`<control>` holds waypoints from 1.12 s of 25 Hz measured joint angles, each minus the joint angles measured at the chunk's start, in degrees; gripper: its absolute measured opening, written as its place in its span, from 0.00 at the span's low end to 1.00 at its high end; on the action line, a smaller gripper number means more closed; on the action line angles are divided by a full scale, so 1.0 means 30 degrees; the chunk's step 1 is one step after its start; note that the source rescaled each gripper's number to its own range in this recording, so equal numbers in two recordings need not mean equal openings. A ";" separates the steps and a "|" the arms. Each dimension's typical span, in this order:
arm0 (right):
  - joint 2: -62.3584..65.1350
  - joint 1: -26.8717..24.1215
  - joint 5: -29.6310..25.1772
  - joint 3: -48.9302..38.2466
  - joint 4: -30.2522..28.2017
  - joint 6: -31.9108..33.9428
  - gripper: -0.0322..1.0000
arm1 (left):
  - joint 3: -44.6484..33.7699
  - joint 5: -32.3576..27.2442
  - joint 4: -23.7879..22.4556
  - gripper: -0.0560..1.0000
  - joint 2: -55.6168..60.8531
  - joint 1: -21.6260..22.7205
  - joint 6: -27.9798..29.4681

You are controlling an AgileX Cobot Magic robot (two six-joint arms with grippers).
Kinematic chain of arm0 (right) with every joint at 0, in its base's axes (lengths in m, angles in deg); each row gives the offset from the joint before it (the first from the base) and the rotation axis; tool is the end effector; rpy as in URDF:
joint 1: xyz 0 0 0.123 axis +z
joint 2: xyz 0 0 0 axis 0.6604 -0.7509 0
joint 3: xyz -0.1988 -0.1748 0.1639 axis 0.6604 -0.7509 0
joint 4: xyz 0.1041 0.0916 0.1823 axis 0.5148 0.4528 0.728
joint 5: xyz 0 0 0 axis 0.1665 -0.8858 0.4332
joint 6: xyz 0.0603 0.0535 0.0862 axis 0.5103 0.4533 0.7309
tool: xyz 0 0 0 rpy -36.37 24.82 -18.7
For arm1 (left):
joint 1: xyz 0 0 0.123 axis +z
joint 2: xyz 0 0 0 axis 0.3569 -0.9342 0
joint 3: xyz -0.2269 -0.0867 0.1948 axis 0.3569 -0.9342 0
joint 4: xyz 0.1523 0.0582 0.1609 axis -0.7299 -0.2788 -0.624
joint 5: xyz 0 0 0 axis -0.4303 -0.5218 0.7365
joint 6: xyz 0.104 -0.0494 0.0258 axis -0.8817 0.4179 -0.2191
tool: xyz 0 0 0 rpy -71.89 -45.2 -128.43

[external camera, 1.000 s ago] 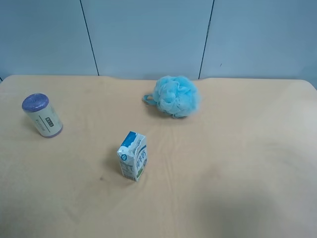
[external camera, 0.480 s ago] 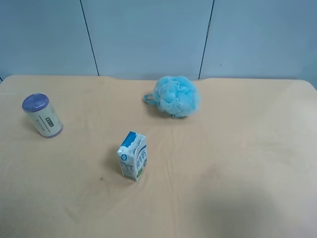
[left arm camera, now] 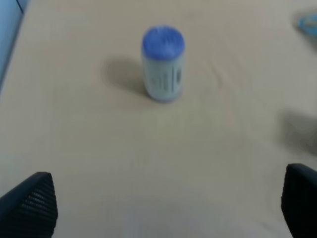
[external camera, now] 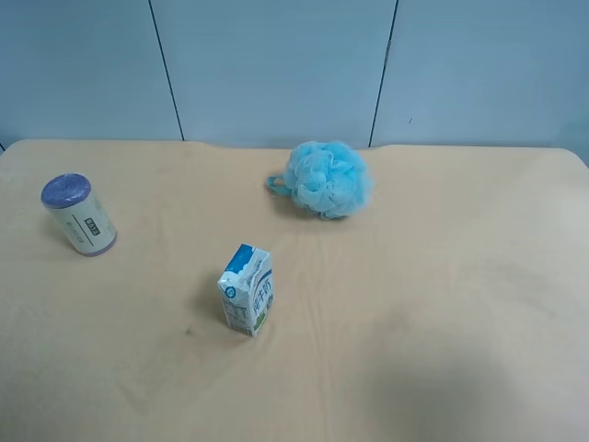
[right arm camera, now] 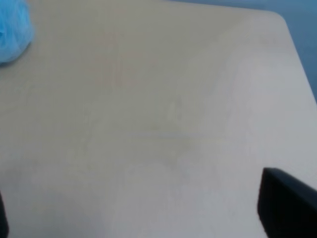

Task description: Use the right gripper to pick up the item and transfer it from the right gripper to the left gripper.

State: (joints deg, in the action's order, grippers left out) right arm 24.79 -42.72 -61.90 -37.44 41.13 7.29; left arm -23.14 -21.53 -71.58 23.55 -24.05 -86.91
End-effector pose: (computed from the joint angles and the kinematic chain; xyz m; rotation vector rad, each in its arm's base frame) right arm -0.0291 0.0043 0.2537 -0.0732 2.0496 -0.0327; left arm -0.0373 0.0041 0.3059 0.0406 2.1099 -0.0177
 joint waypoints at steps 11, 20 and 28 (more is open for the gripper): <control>0.0000 0.0000 0.0000 0.0000 0.0000 0.0000 0.97 | -0.3589 0.1086 0.0589 0.76 0.0135 0.0000 -0.0089; 0.0000 0.0000 0.0000 0.0000 0.0000 0.0000 0.97 | -0.4187 0.2742 0.1097 0.76 0.0696 0.0000 -0.0141; 0.0000 0.0000 0.0000 0.0000 0.0017 0.0000 0.97 | -0.4327 0.3107 0.0938 0.76 0.2744 0.0320 0.0232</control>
State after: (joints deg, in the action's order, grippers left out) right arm 24.79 -42.72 -61.90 -37.44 41.18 7.29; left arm -36.12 -12.20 -68.76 31.78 -23.09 -86.22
